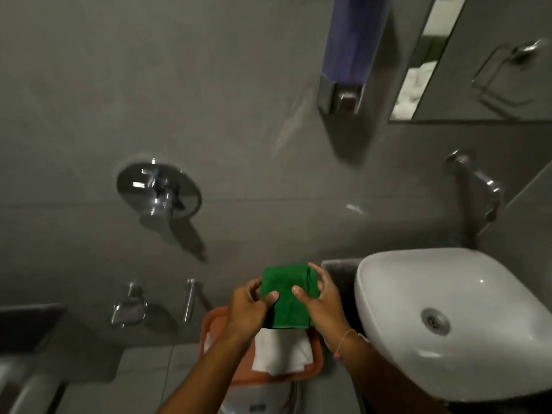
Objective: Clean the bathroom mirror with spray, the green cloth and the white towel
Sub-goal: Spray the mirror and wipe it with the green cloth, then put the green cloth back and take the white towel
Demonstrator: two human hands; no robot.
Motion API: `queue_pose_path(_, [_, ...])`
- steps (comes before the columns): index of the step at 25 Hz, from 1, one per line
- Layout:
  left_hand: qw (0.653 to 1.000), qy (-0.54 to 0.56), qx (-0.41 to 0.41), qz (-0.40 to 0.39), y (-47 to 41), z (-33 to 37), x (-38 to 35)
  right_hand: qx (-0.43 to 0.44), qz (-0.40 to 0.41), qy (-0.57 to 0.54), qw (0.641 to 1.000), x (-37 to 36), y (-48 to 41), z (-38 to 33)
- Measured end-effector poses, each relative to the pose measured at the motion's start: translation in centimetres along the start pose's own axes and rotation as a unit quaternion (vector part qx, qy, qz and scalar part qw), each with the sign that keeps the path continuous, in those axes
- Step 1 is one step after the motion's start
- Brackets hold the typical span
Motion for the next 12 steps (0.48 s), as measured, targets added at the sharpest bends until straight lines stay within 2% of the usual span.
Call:
queue_pose_path(4, [0.991,-0.094,0.073,0.060,1.5,-9.9,1.2,-0.107,-0.001,0.076,0.991,-2.6,-3.3,10.5])
queue_pose_path(8, [0.972,-0.152,0.116,0.137,-0.1,-17.2,1.4,-0.205,0.012,0.183,0.961,-5.7,-8.2,19.0])
queue_pose_path(12, [0.956,-0.209,0.118,0.172,-3.7,-23.3,1.9,-0.189,0.008,0.225,0.956,-8.9,-13.8,23.6])
Point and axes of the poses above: each hand's wrist, its own y-axis away from the middle knuckle, its own x-axis out of the back of the hand, z = x × y, the point moved 2 cm from there along -y, towards the middle knuckle, and after that the axes turned 14 degrees about -x, right-handed, at the moved point
